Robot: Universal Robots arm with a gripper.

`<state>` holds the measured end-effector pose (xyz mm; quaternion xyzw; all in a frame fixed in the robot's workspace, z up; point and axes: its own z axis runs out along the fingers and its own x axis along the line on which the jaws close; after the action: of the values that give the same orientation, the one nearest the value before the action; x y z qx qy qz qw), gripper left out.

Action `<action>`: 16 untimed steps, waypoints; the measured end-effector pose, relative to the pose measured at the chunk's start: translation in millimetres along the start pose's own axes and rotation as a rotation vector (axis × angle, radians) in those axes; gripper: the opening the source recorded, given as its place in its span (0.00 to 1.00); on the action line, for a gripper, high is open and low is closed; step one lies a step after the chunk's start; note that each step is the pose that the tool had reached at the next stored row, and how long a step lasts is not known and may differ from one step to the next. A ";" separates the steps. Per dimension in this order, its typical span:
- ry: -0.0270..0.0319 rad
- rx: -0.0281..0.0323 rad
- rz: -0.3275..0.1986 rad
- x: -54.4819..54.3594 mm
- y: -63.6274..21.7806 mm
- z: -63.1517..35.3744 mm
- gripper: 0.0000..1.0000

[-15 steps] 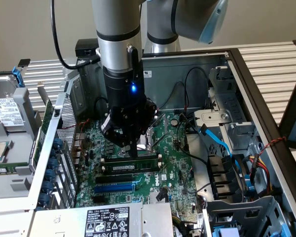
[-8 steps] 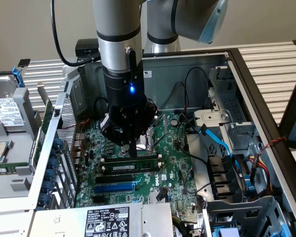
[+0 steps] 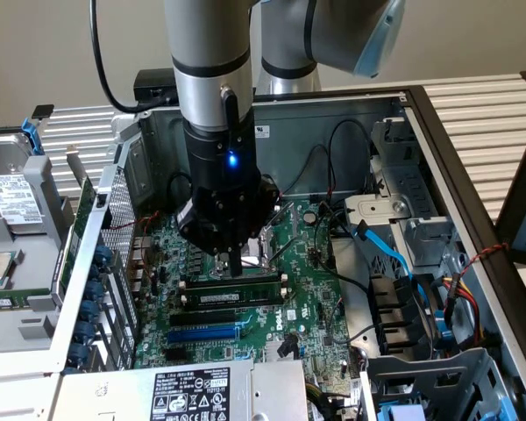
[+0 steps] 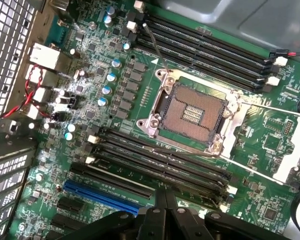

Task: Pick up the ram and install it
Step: 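Press down the ram until it locks into place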

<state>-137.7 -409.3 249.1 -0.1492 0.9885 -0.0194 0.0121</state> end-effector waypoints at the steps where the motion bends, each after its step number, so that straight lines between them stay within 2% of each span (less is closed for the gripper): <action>1: -0.0012 -0.0048 0.008 0.0 0.0 0.0 0.11; 16: -0.0193 -0.0784 0.135 0.0 0.0 0.0 0.11</action>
<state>-137.7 -409.3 249.1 -0.0828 0.9962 0.0217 0.0171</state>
